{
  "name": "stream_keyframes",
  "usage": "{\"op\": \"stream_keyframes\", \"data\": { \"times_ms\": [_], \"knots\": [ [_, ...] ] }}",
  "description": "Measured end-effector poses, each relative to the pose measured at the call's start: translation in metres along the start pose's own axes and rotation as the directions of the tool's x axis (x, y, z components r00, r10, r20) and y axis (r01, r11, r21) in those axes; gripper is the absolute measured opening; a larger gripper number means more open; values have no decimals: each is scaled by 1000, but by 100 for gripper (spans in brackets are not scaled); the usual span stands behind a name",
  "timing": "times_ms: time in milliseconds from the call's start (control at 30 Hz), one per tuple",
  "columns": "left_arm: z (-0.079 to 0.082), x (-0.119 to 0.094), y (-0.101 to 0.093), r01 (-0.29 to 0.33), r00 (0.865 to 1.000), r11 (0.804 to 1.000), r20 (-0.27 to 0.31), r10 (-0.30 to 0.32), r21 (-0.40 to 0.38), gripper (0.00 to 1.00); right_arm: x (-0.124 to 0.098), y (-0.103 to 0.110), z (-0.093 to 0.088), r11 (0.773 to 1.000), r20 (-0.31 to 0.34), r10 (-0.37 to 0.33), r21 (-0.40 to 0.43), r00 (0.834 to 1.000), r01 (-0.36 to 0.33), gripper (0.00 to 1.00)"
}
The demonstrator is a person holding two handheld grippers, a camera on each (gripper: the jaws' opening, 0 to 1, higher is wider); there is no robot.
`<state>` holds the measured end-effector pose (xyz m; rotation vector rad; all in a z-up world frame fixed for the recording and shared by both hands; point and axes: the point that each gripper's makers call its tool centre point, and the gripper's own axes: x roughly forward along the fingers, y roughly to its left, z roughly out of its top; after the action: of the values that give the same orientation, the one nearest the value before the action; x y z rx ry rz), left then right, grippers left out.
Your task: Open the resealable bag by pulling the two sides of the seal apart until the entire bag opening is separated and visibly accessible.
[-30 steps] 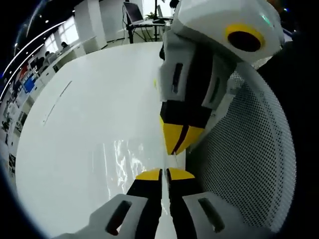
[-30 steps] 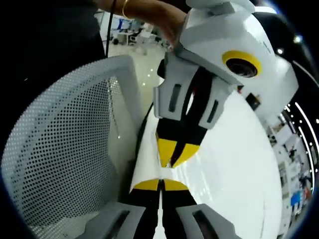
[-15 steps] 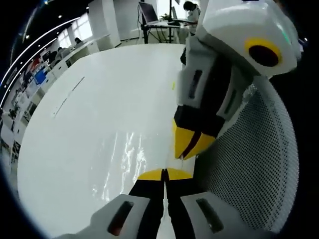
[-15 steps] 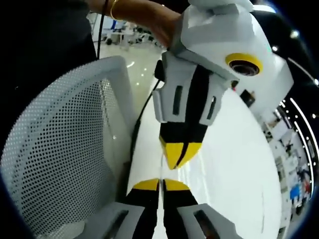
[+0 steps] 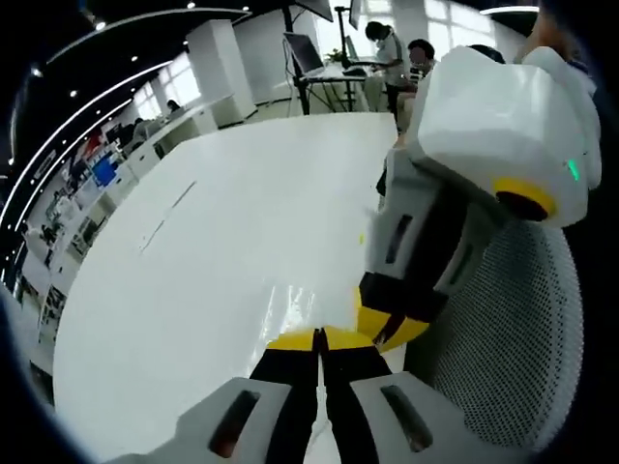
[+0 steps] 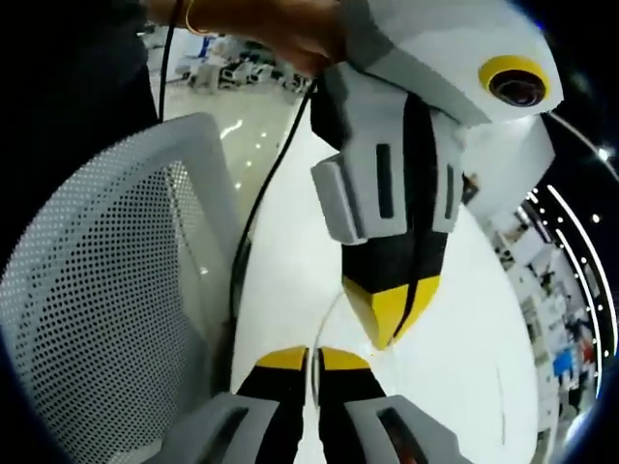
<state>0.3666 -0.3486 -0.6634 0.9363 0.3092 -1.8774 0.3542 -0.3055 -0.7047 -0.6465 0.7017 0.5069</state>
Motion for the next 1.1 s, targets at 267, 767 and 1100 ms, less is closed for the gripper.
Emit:
{"op": "stream_keyframes", "data": {
  "times_ms": [267,767,1100],
  "knots": [
    [24,-8,25,-158,986,986,70,154,60,0,-10,-12,3,995,-14,-103,15,995,104,0],
    [63,-31,52,-324,930,938,225,291,126,0,-14,-25,1,981,-44,-185,54,982,187,0],
    [89,-44,58,-317,918,943,281,280,96,0,-19,-35,8,963,-10,-240,121,971,239,0]
  ]
}}
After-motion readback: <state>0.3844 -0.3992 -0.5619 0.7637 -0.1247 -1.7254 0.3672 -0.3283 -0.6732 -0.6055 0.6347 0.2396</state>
